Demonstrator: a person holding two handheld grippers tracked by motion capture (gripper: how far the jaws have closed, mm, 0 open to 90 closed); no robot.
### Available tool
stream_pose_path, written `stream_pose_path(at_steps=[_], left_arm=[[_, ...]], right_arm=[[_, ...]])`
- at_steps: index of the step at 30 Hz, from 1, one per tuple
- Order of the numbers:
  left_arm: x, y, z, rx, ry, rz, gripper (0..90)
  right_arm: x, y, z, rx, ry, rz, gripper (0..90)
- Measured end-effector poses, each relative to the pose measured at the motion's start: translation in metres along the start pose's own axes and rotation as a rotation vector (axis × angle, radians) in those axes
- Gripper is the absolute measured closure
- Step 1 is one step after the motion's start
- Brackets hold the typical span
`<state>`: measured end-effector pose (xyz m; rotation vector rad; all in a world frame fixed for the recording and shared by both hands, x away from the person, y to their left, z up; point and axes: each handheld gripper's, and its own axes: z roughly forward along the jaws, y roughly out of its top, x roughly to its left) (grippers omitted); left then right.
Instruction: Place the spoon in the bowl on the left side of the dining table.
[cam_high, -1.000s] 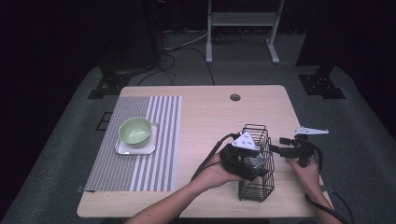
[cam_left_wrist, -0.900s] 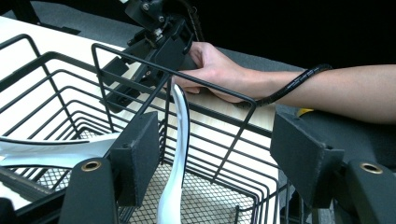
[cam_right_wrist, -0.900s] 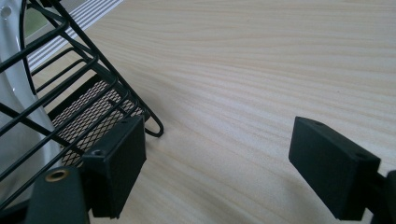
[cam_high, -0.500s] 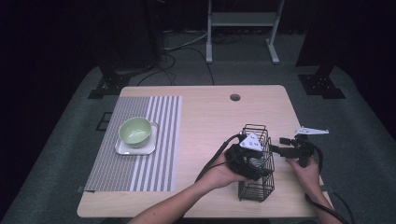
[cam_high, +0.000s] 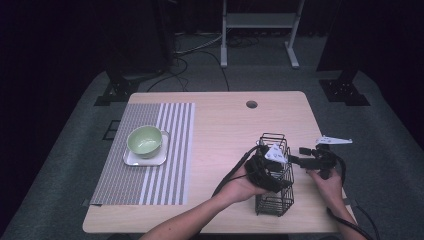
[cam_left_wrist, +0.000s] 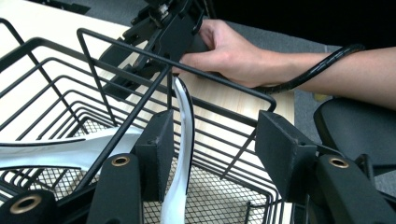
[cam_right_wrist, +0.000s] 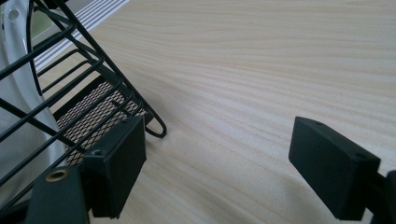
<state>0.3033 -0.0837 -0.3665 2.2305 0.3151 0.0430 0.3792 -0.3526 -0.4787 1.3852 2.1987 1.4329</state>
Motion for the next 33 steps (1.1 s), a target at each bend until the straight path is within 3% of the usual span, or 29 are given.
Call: stream_pose_path(at_steps=[18,25,33], left_arm=[[-0.004,-0.001,0.011,0.073,0.070,0.043,56.3],[-0.005,-0.001,0.013,0.079,0.097,0.068,67.7],[-0.007,0.001,0.016,0.083,0.101,0.100,79.7]], right_arm=[[0.001,0.000,0.000,0.000,0.001,-0.001,17.8],[0.001,0.000,0.000,0.000,0.002,-0.001,17.8],[0.001,0.000,0.000,0.000,0.004,0.000,17.8]])
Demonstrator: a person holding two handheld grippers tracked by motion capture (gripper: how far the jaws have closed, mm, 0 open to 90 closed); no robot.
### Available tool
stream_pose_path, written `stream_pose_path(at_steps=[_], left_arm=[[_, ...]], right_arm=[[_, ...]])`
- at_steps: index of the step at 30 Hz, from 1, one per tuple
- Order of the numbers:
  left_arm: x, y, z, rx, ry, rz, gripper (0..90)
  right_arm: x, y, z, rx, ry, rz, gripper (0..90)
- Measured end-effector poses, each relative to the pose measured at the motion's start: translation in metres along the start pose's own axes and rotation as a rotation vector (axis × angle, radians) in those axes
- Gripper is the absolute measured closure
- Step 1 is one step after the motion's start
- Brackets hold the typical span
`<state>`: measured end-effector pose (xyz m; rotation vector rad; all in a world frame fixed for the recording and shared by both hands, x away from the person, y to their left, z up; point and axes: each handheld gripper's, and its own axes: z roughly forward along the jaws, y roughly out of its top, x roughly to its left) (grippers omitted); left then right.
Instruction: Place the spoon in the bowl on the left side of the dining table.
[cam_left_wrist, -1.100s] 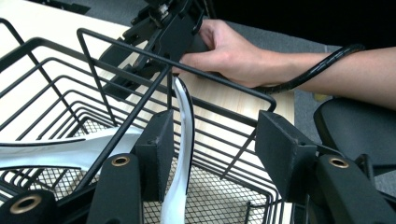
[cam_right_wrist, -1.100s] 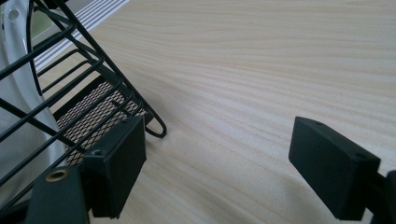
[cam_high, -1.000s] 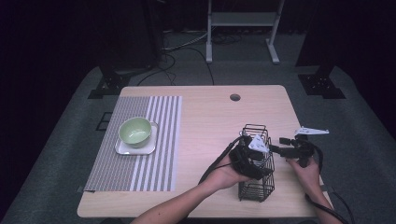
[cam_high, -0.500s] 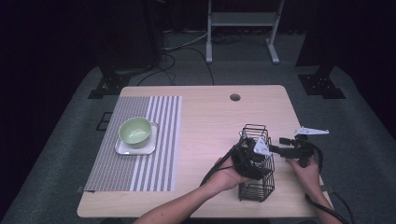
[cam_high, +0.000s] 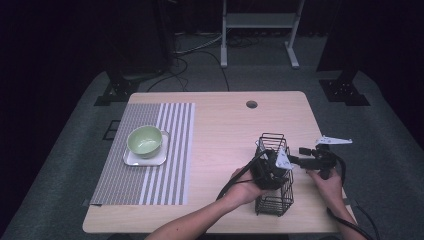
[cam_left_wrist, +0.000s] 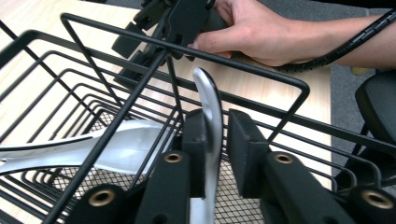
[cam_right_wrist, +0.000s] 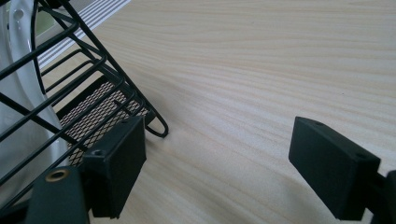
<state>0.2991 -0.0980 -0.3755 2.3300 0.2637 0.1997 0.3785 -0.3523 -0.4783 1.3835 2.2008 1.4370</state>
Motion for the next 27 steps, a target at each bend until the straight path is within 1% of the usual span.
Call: stream_pose_path(at_steps=[5,11,14,23,27], left_arm=[[0.0002,0.0004,-0.0002,-0.011,-0.007,-0.001,84.8],[-0.0001,-0.0005,-0.0006,-0.022,-0.004,0.001,85.3],[0.0004,-0.0014,-0.0018,-0.032,-0.024,-0.011,85.3],[-0.0004,-0.0045,-0.0048,-0.051,-0.043,-0.025,85.3],[-0.0006,-0.0054,-0.0068,-0.051,-0.048,-0.022,85.3]], right_arm=[[0.0000,0.0000,0.0000,0.000,0.001,-0.001,17.8],[-0.0001,0.0000,-0.0001,-0.001,0.001,0.001,17.8],[-0.0001,0.0000,-0.0002,-0.002,0.001,0.001,17.8],[-0.0002,0.0000,-0.0003,-0.004,0.002,-0.001,17.8],[-0.0002,0.0000,-0.0002,-0.001,0.002,0.003,17.8]])
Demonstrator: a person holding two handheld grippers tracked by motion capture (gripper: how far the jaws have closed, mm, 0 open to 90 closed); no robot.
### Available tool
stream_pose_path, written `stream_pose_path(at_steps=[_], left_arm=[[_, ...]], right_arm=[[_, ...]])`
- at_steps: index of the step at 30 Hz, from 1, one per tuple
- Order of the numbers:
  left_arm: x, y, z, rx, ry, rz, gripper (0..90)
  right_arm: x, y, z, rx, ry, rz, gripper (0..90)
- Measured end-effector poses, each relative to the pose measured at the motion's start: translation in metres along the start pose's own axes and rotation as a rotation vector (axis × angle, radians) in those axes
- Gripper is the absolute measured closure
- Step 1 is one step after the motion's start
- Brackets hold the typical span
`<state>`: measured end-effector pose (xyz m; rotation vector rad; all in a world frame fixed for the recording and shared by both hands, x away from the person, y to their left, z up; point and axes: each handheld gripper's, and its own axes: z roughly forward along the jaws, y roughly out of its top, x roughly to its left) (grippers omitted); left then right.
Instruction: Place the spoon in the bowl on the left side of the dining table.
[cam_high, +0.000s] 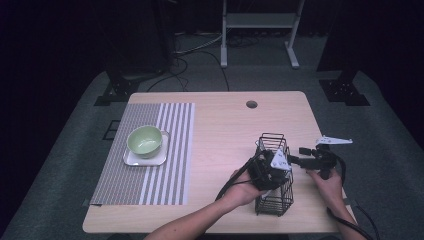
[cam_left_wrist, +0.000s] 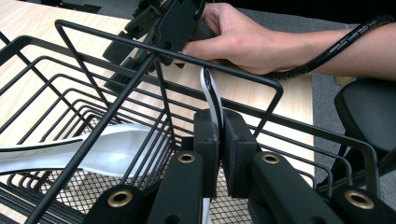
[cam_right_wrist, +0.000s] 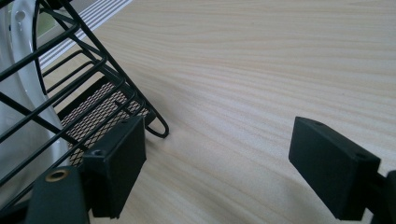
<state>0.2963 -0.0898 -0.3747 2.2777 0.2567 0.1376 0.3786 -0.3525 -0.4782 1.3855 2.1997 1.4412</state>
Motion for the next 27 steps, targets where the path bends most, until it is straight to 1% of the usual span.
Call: stream_pose_path(at_steps=[2,6,8,10,15,18,23,27], left_arm=[[0.001,0.000,-0.001,-0.001,-0.008,-0.001,85.3],[0.000,-0.002,-0.006,-0.020,-0.009,-0.001,85.3],[0.000,-0.001,-0.009,-0.037,-0.004,0.000,85.4],[0.000,0.000,-0.012,-0.059,-0.008,-0.007,85.4],[0.001,0.004,-0.018,-0.087,-0.009,-0.014,85.4],[0.004,0.006,-0.022,-0.109,-0.019,-0.035,85.4],[0.009,0.009,-0.032,-0.143,-0.020,-0.053,85.4],[0.014,0.011,-0.041,-0.182,-0.029,-0.079,85.4]], right_arm=[[0.000,0.000,0.000,0.000,-0.001,0.001,17.8],[0.000,0.000,0.000,0.001,-0.001,0.001,17.8],[0.000,0.000,0.000,0.001,-0.001,0.000,17.8],[0.000,0.000,0.000,0.001,-0.001,0.001,17.7],[0.000,0.000,0.000,0.001,-0.002,-0.001,17.7],[0.000,0.000,0.000,0.001,-0.002,0.000,17.8],[0.000,0.000,0.000,0.002,-0.001,0.000,17.8],[0.000,0.000,0.001,0.006,-0.003,-0.001,17.8]])
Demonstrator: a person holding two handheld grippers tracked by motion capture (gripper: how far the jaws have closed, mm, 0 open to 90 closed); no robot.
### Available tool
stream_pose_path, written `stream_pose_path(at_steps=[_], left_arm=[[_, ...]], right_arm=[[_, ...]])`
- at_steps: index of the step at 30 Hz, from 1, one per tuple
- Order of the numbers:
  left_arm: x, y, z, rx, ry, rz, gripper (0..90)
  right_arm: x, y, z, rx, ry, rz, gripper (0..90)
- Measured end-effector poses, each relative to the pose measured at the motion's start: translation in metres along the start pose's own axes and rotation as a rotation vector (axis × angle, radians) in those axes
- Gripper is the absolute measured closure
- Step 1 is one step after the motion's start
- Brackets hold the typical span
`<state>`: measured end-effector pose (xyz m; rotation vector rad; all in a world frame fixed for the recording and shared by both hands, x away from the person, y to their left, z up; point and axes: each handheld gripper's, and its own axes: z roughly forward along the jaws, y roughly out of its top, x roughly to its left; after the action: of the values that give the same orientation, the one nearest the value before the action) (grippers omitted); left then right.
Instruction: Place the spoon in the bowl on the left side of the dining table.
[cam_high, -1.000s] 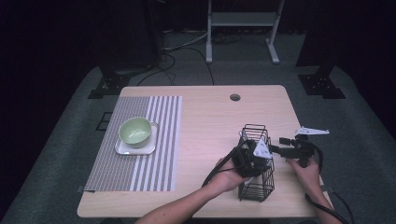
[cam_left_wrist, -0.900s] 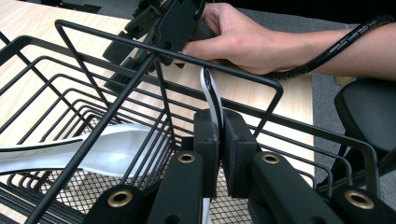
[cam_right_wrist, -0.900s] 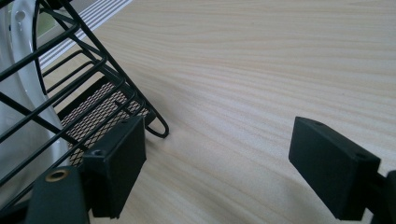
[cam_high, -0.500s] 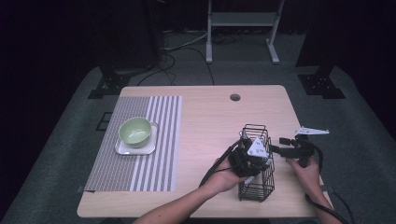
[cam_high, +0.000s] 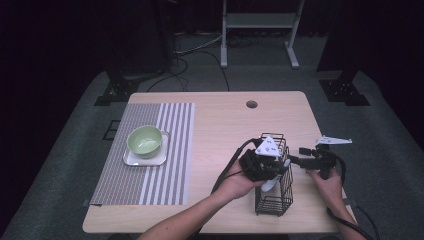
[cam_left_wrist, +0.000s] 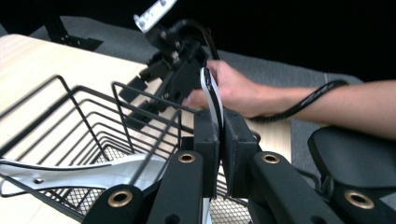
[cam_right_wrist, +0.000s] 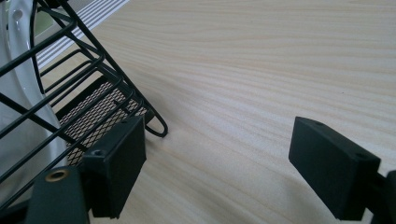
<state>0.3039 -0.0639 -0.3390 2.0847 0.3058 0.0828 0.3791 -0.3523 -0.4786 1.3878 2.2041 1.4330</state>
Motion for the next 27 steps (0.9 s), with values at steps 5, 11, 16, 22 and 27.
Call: stream_pose_path(at_steps=[5,11,16,22,27], left_arm=[[0.006,0.005,-0.011,-0.048,-0.013,-0.040,85.4],[0.008,0.013,-0.022,-0.084,-0.015,-0.044,85.4],[0.009,0.019,-0.031,-0.116,-0.024,-0.053,85.4],[0.016,0.023,-0.043,-0.175,-0.061,-0.106,85.4],[0.020,0.026,-0.053,-0.217,-0.071,-0.135,85.3]], right_arm=[[0.000,0.000,0.000,0.002,-0.003,0.000,17.8],[0.000,0.000,0.001,0.005,-0.006,0.001,17.8],[0.000,0.000,0.001,0.008,-0.010,-0.002,17.7],[0.000,0.000,0.002,0.012,-0.013,-0.001,17.8],[0.001,0.000,0.002,0.014,-0.014,-0.003,17.8]])
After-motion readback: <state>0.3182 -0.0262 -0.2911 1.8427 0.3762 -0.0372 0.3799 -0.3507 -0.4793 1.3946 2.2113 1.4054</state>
